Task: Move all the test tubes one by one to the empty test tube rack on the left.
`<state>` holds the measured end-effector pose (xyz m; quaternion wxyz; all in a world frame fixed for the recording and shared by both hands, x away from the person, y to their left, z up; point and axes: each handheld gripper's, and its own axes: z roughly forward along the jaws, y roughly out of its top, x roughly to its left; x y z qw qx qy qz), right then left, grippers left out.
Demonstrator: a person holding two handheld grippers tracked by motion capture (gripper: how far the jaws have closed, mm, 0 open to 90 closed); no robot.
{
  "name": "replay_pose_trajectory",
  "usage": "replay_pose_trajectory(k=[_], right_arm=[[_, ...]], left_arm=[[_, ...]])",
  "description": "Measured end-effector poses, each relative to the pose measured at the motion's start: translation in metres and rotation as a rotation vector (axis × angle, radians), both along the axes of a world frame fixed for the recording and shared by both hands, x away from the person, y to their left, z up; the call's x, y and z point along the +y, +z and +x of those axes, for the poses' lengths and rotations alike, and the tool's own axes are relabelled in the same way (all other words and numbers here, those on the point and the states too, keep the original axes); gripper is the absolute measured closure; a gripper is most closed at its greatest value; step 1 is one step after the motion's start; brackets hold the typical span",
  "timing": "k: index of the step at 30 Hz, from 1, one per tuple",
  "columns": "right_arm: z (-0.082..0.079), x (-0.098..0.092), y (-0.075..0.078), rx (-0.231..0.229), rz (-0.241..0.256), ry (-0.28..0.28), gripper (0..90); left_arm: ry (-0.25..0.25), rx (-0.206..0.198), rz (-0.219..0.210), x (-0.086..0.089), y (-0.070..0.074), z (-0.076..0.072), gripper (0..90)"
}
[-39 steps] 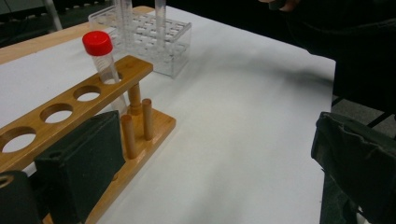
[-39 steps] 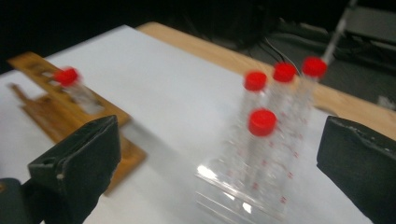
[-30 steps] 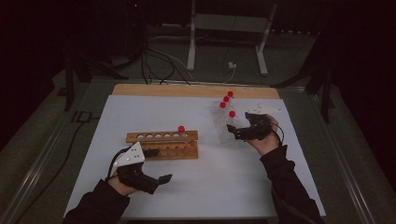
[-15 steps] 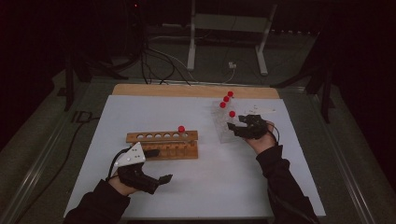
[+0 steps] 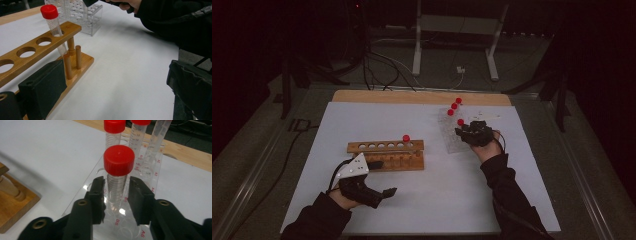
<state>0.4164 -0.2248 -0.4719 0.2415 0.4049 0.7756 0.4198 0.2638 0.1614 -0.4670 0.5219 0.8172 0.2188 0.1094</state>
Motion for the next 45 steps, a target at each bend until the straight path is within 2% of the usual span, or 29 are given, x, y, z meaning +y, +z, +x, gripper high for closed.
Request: replay_pose_trajectory(k=[7, 11, 17, 24, 31, 41, 45], right_arm=[[0.002, 0.003, -0.001, 0.003, -0.022, -0.002, 73.3], [0.002, 0.005, 0.0, 0.006, -0.037, 0.001, 74.2], [0.002, 0.003, 0.005, 0.014, -0.024, 0.003, 74.6], [-0.001, 0.0, 0.018, 0.01, 0.002, 0.001, 74.6], [-0.008, -0.002, 0.034, -0.027, 0.01, -0.003, 74.7], [-0.024, -0.003, 0.061, -0.068, 0.005, 0.022, 74.7], [-0.031, -0.001, 0.069, -0.061, 0.01, 0.038, 74.7]], left_arm=[[-0.004, 0.001, 0.003, -0.001, 0.0, 0.0, 3.2], [-0.003, 0.001, 0.004, -0.001, -0.001, 0.0, 3.2], [-0.005, 0.004, 0.0, 0.0, -0.001, 0.001, 3.2], [-0.006, 0.004, 0.001, -0.001, 0.0, 0.001, 3.2], [-0.009, 0.003, -0.002, -0.001, 0.002, 0.001, 3.2], [-0.014, -0.004, -0.009, -0.003, 0.007, -0.001, 3.2], [-0.017, -0.015, -0.013, -0.004, 0.012, -0.002, 3.3]])
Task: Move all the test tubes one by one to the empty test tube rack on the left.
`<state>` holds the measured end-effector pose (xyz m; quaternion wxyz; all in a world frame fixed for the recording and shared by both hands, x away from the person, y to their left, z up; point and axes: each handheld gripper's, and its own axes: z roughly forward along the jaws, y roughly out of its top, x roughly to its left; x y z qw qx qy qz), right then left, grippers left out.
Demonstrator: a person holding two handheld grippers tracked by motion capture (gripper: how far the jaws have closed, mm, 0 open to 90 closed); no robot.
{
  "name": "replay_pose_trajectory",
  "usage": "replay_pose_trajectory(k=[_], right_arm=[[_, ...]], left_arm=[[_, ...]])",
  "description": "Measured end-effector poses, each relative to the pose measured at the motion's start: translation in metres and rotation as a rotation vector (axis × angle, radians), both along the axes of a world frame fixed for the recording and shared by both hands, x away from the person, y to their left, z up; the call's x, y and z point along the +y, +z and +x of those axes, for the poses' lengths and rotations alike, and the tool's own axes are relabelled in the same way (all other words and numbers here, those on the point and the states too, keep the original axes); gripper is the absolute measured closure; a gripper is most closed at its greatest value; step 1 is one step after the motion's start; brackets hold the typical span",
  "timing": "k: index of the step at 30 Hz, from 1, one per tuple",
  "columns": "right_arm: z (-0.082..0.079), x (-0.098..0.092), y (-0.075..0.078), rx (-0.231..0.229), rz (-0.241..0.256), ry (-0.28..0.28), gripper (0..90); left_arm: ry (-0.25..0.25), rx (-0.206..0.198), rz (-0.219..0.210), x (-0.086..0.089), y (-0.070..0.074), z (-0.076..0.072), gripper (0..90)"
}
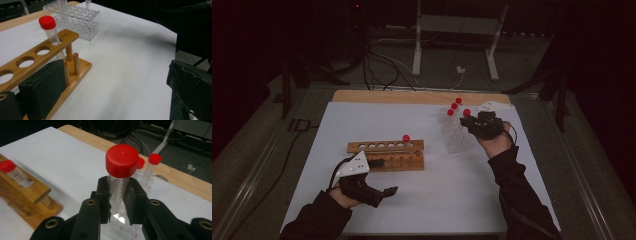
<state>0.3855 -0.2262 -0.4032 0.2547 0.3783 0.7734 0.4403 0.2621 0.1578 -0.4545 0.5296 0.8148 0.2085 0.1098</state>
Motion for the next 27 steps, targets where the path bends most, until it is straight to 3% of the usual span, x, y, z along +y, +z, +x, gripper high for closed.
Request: replay_pose_trajectory(k=[12, 18, 27], right_arm=[[-0.034, 0.008, 0.004, 0.013, 0.009, 0.094, 74.7], [-0.048, 0.016, -0.004, 0.024, 0.004, 0.13, 74.7], [-0.069, 0.031, -0.025, 0.085, -0.025, 0.217, 74.7]], left_arm=[[-0.03, -0.023, -0.003, -0.01, 0.016, 0.0, 3.2], [-0.051, -0.033, -0.003, -0.017, 0.025, 0.001, 3.2], [-0.087, -0.047, 0.0, -0.031, 0.035, 0.004, 3.3]])
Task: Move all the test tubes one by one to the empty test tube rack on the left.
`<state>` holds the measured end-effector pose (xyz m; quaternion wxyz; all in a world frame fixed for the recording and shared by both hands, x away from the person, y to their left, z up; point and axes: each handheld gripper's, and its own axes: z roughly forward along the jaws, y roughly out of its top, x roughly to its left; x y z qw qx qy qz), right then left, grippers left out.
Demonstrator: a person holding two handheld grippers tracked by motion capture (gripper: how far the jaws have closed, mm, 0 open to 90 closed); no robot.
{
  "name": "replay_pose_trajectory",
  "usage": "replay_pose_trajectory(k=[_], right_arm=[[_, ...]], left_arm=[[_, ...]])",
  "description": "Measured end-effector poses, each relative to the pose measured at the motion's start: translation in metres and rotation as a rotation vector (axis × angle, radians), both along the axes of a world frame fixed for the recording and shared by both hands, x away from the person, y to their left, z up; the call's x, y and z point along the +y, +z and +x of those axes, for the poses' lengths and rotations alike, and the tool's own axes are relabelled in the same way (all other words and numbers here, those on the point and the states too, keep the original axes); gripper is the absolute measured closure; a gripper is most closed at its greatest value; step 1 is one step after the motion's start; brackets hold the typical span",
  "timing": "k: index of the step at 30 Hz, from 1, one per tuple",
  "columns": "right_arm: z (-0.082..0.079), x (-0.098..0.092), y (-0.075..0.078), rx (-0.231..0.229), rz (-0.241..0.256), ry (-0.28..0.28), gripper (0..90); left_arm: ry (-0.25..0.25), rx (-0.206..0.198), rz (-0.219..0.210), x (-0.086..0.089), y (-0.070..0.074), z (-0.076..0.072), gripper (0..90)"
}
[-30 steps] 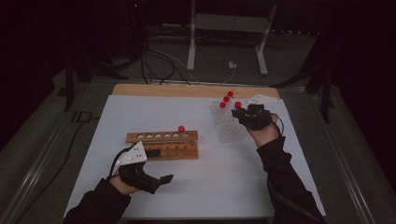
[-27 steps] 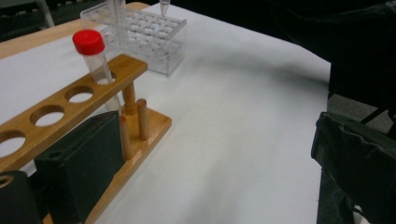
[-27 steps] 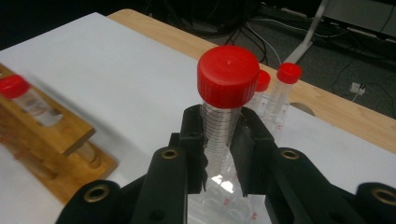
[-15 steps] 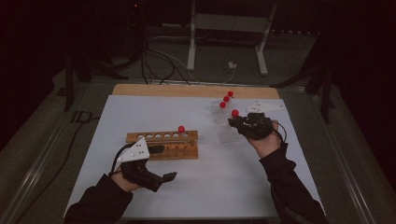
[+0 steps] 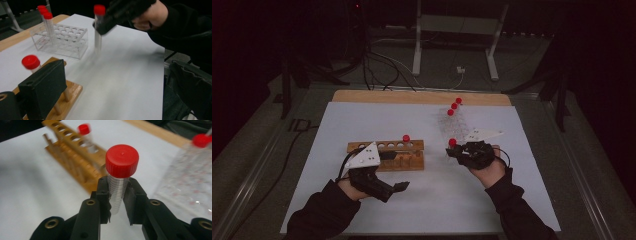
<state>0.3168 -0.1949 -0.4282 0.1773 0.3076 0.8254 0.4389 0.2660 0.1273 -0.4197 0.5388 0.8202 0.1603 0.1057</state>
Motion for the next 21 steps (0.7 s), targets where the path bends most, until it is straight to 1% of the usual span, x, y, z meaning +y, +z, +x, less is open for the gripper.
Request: replay_pose_trajectory(k=[4, 8, 11, 15, 16, 19, 21], right_arm=[[-0.011, 0.008, -0.008, 0.012, -0.016, 0.045, 74.7], [-0.02, 0.017, -0.011, 0.018, -0.03, 0.083, 74.6], [-0.026, 0.021, -0.013, 0.026, -0.018, 0.108, 74.7], [-0.035, 0.029, -0.016, 0.034, -0.02, 0.145, 74.7], [-0.036, 0.031, -0.017, 0.028, -0.028, 0.152, 74.6], [-0.04, 0.036, -0.019, 0.033, -0.034, 0.168, 74.6], [-0.042, 0.038, -0.018, 0.042, -0.028, 0.184, 74.7]], left_arm=[[-0.02, -0.006, 0.004, -0.008, 0.004, 0.001, 3.3], [-0.03, -0.014, 0.007, -0.015, 0.009, 0.002, 3.3], [-0.045, -0.018, 0.017, -0.02, 0.011, 0.003, 3.4], [-0.067, -0.018, 0.018, -0.027, 0.012, 0.004, 3.4], [-0.07, -0.015, 0.016, -0.029, 0.012, 0.004, 3.4], [-0.083, -0.017, 0.019, -0.035, 0.011, 0.004, 4.5], [-0.09, -0.017, 0.02, -0.038, 0.01, 0.004, 5.3]])
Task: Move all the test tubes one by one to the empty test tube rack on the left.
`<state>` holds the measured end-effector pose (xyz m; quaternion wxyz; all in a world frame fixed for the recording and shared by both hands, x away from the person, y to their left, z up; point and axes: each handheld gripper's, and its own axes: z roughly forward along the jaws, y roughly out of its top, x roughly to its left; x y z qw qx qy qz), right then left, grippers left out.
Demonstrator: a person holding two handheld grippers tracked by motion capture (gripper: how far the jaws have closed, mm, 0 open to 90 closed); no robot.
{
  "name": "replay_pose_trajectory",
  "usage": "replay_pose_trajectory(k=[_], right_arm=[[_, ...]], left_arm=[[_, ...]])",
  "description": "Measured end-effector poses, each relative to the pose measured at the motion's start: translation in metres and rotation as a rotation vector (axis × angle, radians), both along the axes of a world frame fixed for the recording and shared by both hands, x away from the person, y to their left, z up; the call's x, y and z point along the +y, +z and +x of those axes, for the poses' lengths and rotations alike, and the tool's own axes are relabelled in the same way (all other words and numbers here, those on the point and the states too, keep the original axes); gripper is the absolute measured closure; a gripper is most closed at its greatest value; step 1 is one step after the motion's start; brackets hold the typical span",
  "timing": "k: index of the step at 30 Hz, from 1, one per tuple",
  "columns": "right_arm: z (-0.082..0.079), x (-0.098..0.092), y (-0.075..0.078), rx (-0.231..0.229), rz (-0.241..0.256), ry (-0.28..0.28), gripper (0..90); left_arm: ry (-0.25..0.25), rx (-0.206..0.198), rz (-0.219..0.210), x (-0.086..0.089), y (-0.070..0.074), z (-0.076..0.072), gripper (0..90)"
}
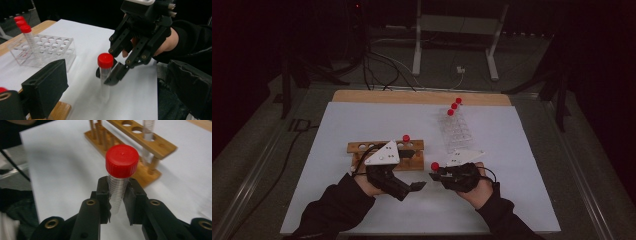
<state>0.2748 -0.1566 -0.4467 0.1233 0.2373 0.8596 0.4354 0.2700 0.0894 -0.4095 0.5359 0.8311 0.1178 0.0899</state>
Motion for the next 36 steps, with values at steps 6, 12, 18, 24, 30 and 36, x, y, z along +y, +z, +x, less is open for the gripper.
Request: replay_pose_trajectory(k=[6, 12, 18, 24, 30, 36], right_arm=[[-0.007, 0.006, 0.002, -0.012, -0.002, 0.025, 74.7], [-0.011, 0.01, 0.0, -0.003, 0.0, 0.046, 74.7], [-0.012, 0.01, -0.001, 0.001, 0.001, 0.052, 74.7], [-0.014, 0.011, 0.0, -0.002, 0.003, 0.057, 74.7], [-0.013, 0.011, -0.001, -0.002, 0.002, 0.058, 74.6], [-0.013, 0.011, -0.001, 0.001, 0.0, 0.055, 74.6]], left_arm=[[-0.009, -0.001, -0.014, -0.007, -0.002, 0.003, 12.6], [-0.011, -0.005, -0.009, -0.014, -0.008, 0.005, 20.5], [-0.006, -0.026, 0.021, -0.02, -0.014, 0.004, 37.0], [-0.006, -0.046, 0.06, -0.023, -0.018, 0.004, 51.9], [-0.009, -0.047, 0.067, -0.024, -0.021, 0.004, 63.9], [-0.021, -0.054, 0.075, -0.025, -0.02, 0.005, 71.4]])
